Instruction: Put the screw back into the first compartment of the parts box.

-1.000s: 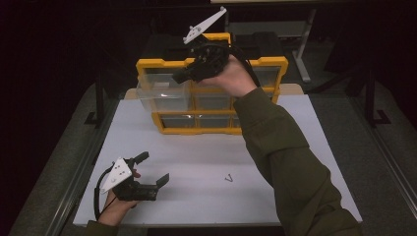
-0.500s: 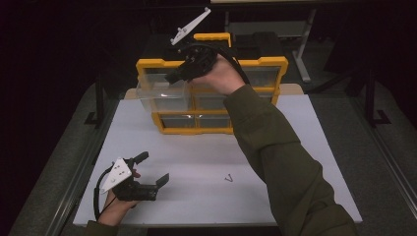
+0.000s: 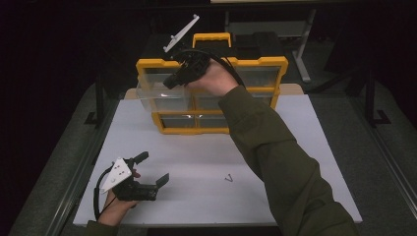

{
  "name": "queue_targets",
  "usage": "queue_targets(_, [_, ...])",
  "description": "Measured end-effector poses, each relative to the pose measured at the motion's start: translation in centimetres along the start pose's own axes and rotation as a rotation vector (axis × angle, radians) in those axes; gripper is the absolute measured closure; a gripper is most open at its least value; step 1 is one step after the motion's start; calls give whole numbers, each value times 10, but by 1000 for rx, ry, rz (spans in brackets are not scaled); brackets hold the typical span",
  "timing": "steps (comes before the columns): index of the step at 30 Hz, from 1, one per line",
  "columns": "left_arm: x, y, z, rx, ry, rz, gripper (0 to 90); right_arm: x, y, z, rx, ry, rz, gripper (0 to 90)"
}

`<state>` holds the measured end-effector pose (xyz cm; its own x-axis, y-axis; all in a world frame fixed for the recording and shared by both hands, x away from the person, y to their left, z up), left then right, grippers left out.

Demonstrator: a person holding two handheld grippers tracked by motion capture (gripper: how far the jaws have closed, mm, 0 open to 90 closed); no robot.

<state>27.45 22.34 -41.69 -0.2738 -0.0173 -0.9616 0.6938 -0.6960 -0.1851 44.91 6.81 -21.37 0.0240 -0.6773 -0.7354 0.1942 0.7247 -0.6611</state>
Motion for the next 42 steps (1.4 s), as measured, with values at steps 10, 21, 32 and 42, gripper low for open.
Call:
queue_targets(10, [0,0,0,-1,0,-3,0,-3,-10,3,43,25,56,644])
queue_targets(21, [1,1,0,0,4,-7,0,-1,-33,-6,45,51,80,471])
queue_targets(32, [1,1,0,0,11,-7,0,14,-42,-21,71,0,59,280])
queue_targets(42, [1,1,-1,-2,22,-13,0,31,-43,-34,87,13,70,140])
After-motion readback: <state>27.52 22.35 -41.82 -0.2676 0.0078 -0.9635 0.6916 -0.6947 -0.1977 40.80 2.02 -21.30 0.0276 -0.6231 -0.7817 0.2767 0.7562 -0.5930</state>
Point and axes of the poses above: each handheld gripper's, and its own axes: y roughly forward along the jaws, x roughly out of its underside, z roughly to its right, the point moved 5 cm from there along y, roughly forward along the jaws, and after that the axes turned 10 degrees about -y, right-handed, at the moved point
